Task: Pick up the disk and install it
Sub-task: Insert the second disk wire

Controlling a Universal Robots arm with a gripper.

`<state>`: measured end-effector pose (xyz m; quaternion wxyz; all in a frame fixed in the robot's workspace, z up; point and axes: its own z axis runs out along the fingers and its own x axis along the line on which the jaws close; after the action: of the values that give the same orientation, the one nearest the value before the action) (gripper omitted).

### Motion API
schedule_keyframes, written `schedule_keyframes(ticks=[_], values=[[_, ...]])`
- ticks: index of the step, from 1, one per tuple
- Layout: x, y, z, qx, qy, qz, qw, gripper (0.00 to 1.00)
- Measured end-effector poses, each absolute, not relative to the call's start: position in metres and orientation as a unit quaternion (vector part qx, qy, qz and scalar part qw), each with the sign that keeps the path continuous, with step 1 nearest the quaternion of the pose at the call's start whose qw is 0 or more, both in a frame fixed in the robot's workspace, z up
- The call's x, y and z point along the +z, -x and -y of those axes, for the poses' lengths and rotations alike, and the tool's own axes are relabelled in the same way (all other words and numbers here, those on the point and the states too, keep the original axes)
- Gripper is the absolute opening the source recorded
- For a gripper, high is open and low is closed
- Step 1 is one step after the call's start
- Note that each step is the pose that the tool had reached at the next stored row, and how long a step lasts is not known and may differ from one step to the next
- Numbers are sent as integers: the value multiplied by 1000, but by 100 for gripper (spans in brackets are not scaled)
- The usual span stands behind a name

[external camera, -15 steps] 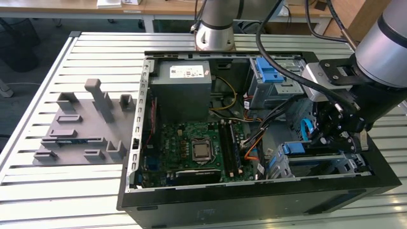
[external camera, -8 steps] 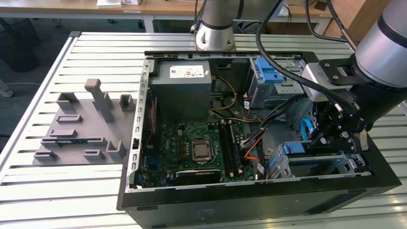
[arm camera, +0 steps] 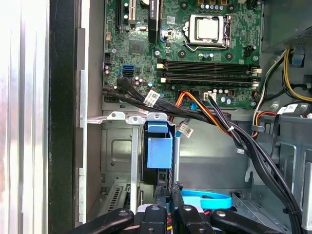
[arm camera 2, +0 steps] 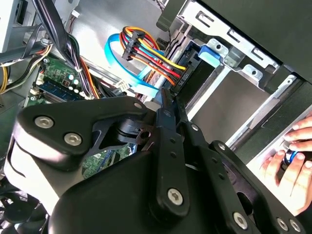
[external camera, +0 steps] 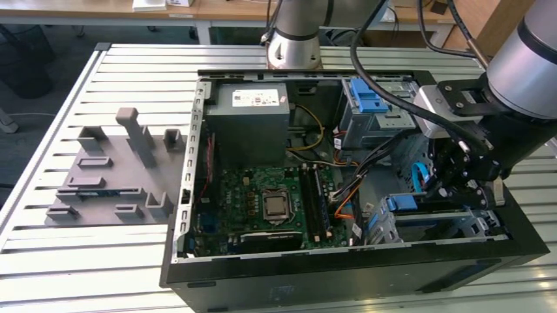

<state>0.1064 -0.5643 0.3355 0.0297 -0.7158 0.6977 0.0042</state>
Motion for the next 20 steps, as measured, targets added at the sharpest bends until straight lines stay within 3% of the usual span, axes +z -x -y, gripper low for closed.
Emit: schedule_keyframes(ticks=[20], values=[[332, -106, 564, 4, 715, -699, 30, 16]])
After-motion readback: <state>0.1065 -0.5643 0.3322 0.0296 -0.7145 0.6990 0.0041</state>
